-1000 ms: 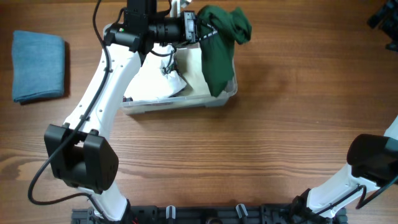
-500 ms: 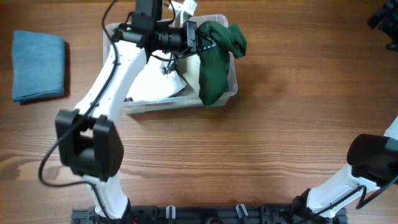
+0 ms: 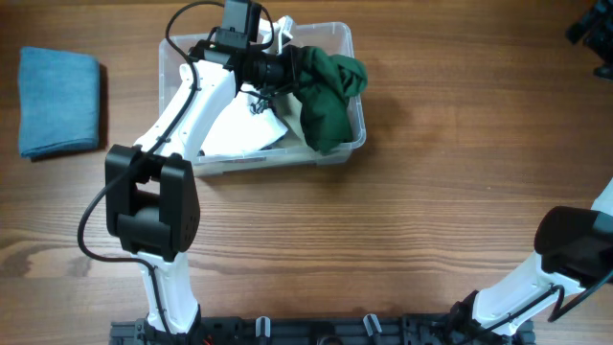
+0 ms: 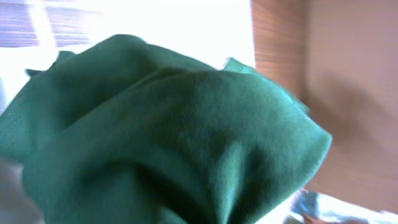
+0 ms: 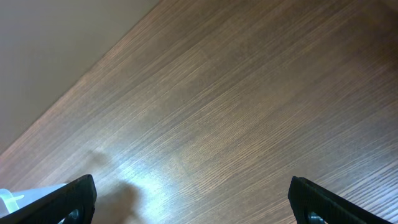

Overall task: Pack container
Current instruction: 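Lower the green shirt into the container's right side with the left gripper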

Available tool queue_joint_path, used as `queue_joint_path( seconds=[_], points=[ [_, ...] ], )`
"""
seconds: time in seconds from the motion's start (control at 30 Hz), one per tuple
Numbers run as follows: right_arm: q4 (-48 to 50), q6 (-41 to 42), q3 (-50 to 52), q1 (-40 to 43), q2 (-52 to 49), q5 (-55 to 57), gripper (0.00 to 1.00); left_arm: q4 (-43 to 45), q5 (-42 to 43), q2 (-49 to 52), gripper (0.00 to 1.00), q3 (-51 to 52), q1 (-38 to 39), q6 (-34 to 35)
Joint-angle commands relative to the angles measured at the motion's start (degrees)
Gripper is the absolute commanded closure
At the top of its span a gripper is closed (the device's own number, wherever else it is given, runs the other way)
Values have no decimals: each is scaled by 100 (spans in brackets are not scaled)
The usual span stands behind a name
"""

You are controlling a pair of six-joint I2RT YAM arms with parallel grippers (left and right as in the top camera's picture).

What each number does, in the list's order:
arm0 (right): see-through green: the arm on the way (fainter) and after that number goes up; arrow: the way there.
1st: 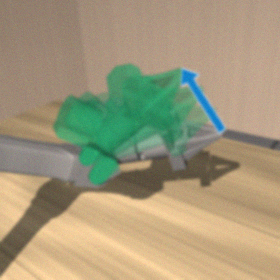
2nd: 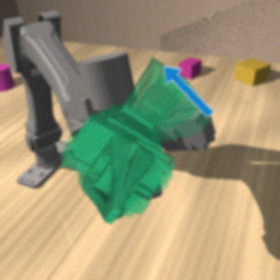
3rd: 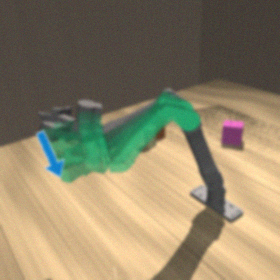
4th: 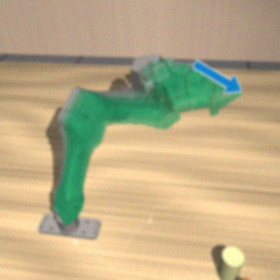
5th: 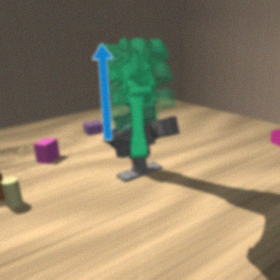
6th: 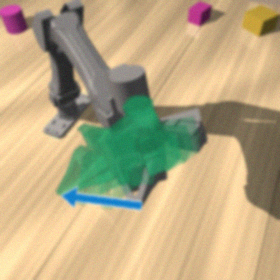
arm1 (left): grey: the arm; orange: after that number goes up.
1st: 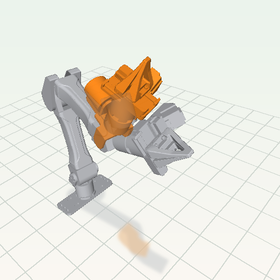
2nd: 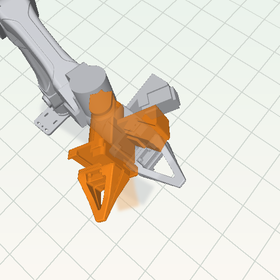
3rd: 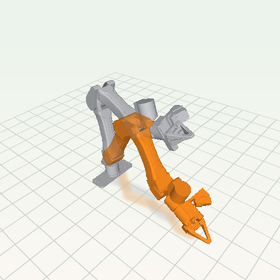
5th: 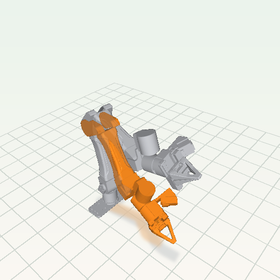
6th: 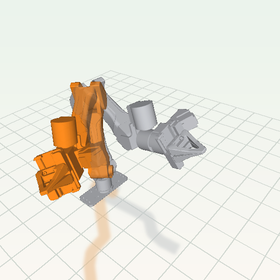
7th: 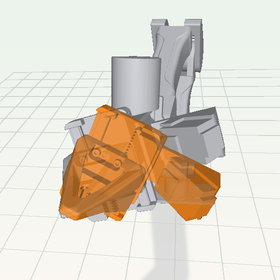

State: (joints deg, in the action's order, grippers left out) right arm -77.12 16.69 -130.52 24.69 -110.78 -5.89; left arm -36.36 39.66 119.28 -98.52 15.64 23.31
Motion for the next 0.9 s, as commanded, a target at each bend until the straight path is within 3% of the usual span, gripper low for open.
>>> queue_joint_path(
  seconds=[0.0, 0.1, 0.17, 0.3, 0.43, 0.87],
  points=[
    [9, 42, -7, -7, -39, 57, 0, -203, -1325, 26, 91, 7, -15, -365],
    [9, 42, -9, -7, -39, 57, 0, -254, -1816, 26, 74, 7, -15, -367],
    [9, 42, -7, -7, -39, 57, 0, -249, -2122, 26, 51, 4, -15, -367],
    [9, 42, -7, -7, -39, 57, 0, -247, -2413, 17, 27, 2, -15, -796],
    [7, 44, -7, -7, -39, 57, 0, -240, -2411, -83, 23, -17, -15, -798],
    [9, 42, -7, -7, -39, 57, 0, -35, -2415, -1331, 24, -17, 409, -970]
  ],
)
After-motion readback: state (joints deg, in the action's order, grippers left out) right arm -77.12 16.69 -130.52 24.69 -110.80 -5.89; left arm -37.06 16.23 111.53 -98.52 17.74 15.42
